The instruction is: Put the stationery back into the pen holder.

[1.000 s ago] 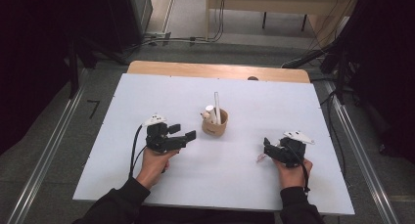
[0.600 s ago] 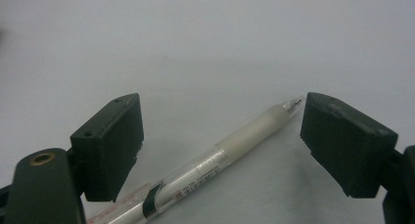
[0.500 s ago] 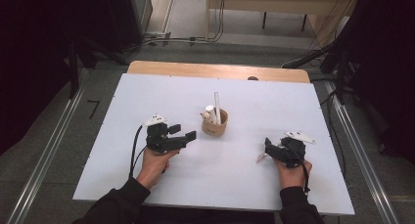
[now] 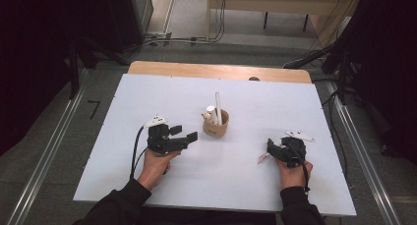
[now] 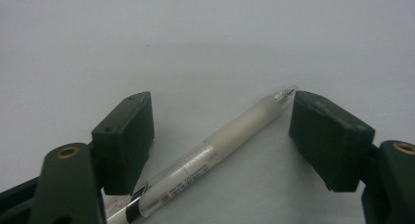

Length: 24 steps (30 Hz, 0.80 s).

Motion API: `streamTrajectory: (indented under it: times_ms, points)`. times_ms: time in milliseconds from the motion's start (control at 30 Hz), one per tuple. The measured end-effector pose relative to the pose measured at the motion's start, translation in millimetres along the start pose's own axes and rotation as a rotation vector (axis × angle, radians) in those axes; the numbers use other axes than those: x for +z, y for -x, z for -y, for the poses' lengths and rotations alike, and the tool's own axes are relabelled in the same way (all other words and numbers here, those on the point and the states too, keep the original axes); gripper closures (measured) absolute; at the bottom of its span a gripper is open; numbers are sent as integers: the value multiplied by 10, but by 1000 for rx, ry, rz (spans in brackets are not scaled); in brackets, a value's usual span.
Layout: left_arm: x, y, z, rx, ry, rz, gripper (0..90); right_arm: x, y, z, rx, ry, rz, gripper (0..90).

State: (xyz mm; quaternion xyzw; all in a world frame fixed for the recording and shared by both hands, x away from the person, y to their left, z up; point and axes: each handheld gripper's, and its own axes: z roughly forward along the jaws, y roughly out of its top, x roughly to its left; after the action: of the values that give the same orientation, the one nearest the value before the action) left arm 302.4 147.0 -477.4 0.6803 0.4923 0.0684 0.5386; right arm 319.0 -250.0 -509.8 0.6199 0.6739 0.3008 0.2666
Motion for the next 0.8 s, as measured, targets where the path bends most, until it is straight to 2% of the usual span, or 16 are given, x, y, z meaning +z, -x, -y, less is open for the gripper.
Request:
streamTrajectory:
  times_ms: [133,533,800]
  points:
    - [-3,5,1,1,1,3,194,0,-20,1,-4,-2,25,301]
    - [6,7,7,-1,-3,6,199,-12,-18,10,-9,15,20,480]
    - [3,-1,4,-11,-2,8,199,-17,-13,10,-3,17,14,536]
